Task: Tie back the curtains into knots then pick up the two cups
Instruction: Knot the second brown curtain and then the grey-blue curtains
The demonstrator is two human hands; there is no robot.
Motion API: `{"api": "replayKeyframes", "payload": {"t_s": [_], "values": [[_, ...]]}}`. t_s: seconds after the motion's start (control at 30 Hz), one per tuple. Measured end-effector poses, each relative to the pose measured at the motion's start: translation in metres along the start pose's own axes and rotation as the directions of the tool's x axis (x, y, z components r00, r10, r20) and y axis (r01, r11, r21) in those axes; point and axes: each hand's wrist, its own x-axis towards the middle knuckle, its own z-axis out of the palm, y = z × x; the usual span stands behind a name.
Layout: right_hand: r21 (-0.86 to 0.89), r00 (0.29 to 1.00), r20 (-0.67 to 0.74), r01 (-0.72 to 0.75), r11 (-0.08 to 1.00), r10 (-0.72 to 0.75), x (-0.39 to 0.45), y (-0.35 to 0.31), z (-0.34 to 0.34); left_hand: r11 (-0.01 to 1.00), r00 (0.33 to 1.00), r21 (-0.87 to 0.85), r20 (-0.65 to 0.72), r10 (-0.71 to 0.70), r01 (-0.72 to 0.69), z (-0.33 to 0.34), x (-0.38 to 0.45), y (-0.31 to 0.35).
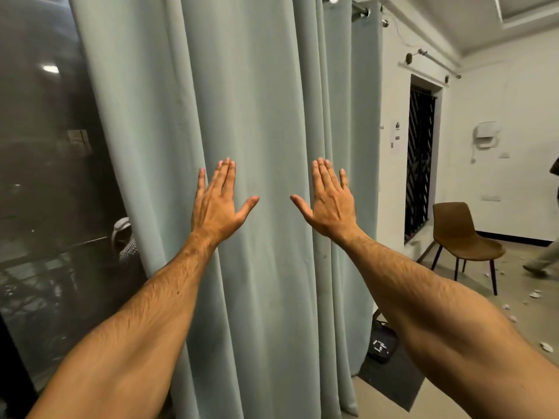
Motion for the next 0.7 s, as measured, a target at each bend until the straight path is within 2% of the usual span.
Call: {"api": "replayKeyframes", "payload": {"t_s": [0.3, 0.5, 0.7], "values": [[0.073, 1.000, 0.018, -0.024, 0.997, 0.023, 0.056, 0.007, 0.080, 0.996, 0.999, 0.087, 0.010, -0.030, 0.029, 0.065, 0.052, -0.026], [0.208, 0.987, 0.101, -0.141, 0.968, 0.123, 0.087, 0.023, 0.129, 0.900, 0.988, 0.415, 0.012, -0.153, 0.134, 0.088, 0.077, -0.050], [0.287, 0.939, 0.227, -0.317, 0.904, 0.258, 0.126, 0.048, 0.170, 0.750, 0.991, 0.651, -0.024, -0.130, 0.114, 0.089, 0.119, -0.071]]}}
